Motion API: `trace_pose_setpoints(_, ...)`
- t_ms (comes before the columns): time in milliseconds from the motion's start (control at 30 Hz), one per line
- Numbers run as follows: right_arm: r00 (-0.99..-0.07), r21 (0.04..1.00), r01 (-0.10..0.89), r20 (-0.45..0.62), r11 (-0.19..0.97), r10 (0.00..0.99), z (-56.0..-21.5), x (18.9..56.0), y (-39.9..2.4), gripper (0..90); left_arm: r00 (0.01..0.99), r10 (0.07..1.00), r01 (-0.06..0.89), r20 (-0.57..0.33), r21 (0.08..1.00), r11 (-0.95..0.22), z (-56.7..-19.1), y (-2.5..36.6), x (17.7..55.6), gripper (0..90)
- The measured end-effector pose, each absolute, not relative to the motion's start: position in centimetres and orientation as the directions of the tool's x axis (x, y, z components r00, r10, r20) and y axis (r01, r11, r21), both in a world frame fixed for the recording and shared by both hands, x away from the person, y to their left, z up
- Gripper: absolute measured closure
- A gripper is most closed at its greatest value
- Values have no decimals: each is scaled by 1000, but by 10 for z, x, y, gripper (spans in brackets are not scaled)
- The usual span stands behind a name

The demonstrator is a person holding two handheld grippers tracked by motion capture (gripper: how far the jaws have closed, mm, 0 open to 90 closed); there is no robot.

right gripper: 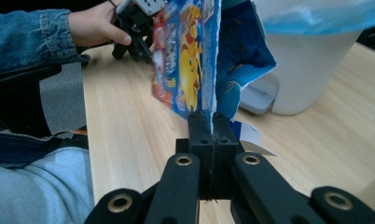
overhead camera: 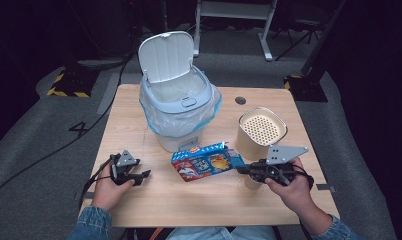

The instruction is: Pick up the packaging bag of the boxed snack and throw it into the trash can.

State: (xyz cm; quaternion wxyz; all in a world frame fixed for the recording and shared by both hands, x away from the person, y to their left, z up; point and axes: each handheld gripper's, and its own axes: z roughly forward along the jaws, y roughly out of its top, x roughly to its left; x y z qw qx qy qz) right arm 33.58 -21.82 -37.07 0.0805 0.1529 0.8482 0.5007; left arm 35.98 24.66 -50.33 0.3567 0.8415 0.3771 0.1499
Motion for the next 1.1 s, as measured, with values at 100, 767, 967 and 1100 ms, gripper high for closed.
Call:
trace_pose_setpoints(100,-940,881,139,-26,452,341,-358,332,-218,900,669,743,528,-18,715,-458,-503,246,361,380)
trace_pose_setpoints(767,-946,916,73,-62,394,318,-285,353,-215,900,670,742,527,-15,714,-461,-503,245,364,377)
trace_pose_setpoints(967,-951,930,73,-44,360,307,-269,366,-212,900,669,743,527,-14,714,-461,-503,245,363,378)
trace_pose_setpoints(1100,-944,937,40,-79,348,320,-257,372,-210,900,669,743,527,-14,714,-462,-503,246,363,378)
